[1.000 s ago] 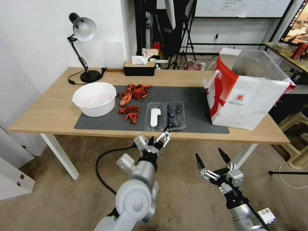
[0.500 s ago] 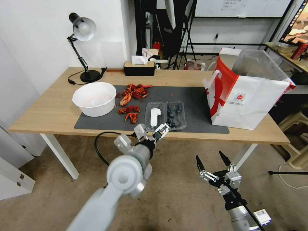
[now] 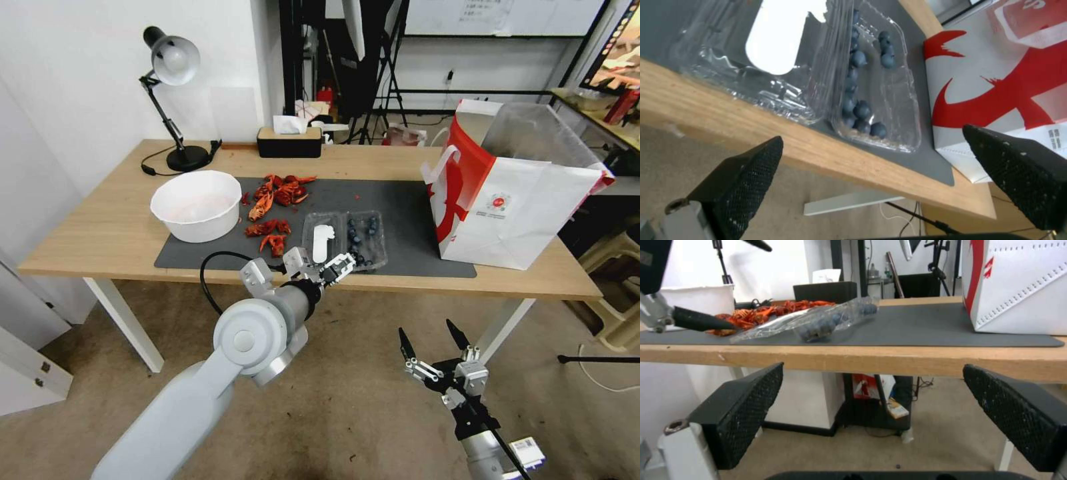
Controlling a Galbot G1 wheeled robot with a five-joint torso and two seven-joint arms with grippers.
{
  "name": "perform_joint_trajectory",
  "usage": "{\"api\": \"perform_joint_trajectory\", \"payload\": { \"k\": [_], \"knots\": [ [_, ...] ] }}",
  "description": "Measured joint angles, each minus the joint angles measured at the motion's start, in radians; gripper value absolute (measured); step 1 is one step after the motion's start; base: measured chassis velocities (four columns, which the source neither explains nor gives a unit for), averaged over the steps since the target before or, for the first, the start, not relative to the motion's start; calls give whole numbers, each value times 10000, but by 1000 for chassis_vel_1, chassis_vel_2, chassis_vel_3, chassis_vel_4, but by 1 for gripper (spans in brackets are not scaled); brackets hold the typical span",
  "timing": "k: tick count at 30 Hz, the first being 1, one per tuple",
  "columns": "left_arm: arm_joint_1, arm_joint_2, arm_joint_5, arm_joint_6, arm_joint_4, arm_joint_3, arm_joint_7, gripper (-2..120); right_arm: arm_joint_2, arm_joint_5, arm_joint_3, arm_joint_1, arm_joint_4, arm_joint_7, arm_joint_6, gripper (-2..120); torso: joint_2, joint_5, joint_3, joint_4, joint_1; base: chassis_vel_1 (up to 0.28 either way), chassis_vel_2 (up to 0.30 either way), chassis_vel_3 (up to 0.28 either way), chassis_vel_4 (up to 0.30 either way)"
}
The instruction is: Close the takeout container lid, then place the container into the takeout bag.
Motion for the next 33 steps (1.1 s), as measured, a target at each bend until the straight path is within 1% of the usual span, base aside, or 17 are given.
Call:
{"api": "perform_joint_trajectory", "payload": {
  "k": [5,7,9,14,20,27,33],
  "knots": [
    [-48,-116,0,-8,161,0,82,100,75,-62,-7,-50,-7,-2,31,100,0,0,0,0,0,0,0,0,0],
    [-52,-144,-6,28,289,0,275,100,122,-109,-25,-80,-7,-4,46,100,0,0,1,1,0,0,0,0,0],
    [-52,-147,-19,52,308,-4,343,100,132,-118,-26,-86,-7,-4,48,100,0,0,1,1,0,0,0,0,0],
    [-41,-172,-265,345,424,-79,757,100,148,-150,-27,-124,-7,-4,66,100,0,1,1,0,-1,0,0,0,0],
    [-149,-234,-268,387,705,-87,1053,100,146,-150,-22,-122,-15,-4,67,100,0,1,0,0,0,0,0,0,0],
    [-239,-343,-221,380,958,-74,1089,100,164,-148,-18,-90,-109,-6,100,100,0,0,0,0,0,0,0,0,0],
    [-213,-352,-199,381,998,-66,1097,100,181,-148,-31,-57,-159,-6,107,100,0,1,0,1,0,0,0,0,0]
  ]
}}
